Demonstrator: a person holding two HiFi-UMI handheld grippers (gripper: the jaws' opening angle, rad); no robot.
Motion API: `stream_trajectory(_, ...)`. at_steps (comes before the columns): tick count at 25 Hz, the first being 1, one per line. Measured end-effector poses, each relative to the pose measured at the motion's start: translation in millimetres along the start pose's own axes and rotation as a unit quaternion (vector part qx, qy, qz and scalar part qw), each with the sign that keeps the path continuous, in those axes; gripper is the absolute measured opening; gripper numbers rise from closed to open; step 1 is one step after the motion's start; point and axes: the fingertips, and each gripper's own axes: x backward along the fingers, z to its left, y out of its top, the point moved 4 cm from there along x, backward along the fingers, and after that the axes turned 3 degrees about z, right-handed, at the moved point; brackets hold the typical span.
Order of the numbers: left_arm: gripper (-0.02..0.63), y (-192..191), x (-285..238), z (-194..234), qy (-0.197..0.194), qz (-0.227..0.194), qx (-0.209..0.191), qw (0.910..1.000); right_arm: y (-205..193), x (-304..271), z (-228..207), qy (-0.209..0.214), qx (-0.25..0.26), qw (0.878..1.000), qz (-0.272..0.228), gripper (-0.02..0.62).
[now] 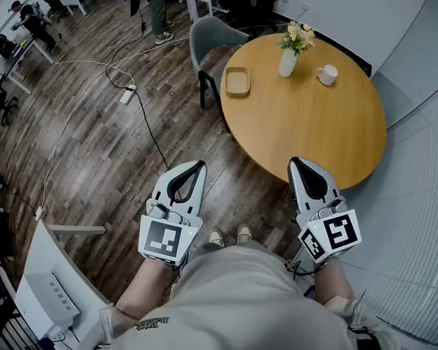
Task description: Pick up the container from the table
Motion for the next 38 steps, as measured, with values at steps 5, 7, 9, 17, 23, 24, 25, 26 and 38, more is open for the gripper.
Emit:
stream_trajectory(5,0.02,2.4,1.1,5.3,0.0,0.004,-0.007,1.0,2.3,-4.8,4.0,0.001,-0.007,1.0,-0.001,0.029)
stream_trajectory(7,0.021,1.4,0.1,4.9,0.001,0.005,-0.005,1.0,2.0,-6.0,2.6,0.003,-0.013,1.0,-0.003,0.029)
stream_trajectory(9,0.02,0.3,-0.6,4.5,0.001,0.006,-0.007,1.0,2.3,-7.1,2.0,0.006,-0.012,1.0,-0.003,0.029)
stream_trajectory(17,0.02,0.1,-6.7,-0.9,-0.004,0.012,-0.003,0.9999,0.0,-10.6,-2.9,0.017,-0.01,1.0,0.002,0.029)
stream_trajectory(23,0.02,1.8,-18.2,-3.4,0.007,0.012,-0.007,0.9999,-4.7,-13.2,-17.1,0.024,-0.011,1.0,0.008,0.029)
stream_trajectory(24,0.02,2.4,-21.5,-4.2,0.008,0.011,-0.01,0.9999,-6.1,-13.7,-20.6,0.025,-0.012,1.0,0.009,0.029)
stream_trajectory(25,0.02,2.6,-24.7,-5.1,0.009,0.008,-0.017,0.9998,-7.4,-14.1,-24.0,0.026,-0.013,1.0,0.01,0.029)
stream_trajectory(26,0.02,3.0,-27.5,-6.7,0.008,0.006,-0.023,0.9997,-8.6,-14.2,-26.9,0.027,-0.014,0.999,0.01,0.029)
stream_trajectory(38,0.021,-1.8,-37.6,-34.2,0.025,0.015,-0.008,0.9996,-22.7,-6.4,-47.1,0.051,-0.019,0.998,0.018,0.029)
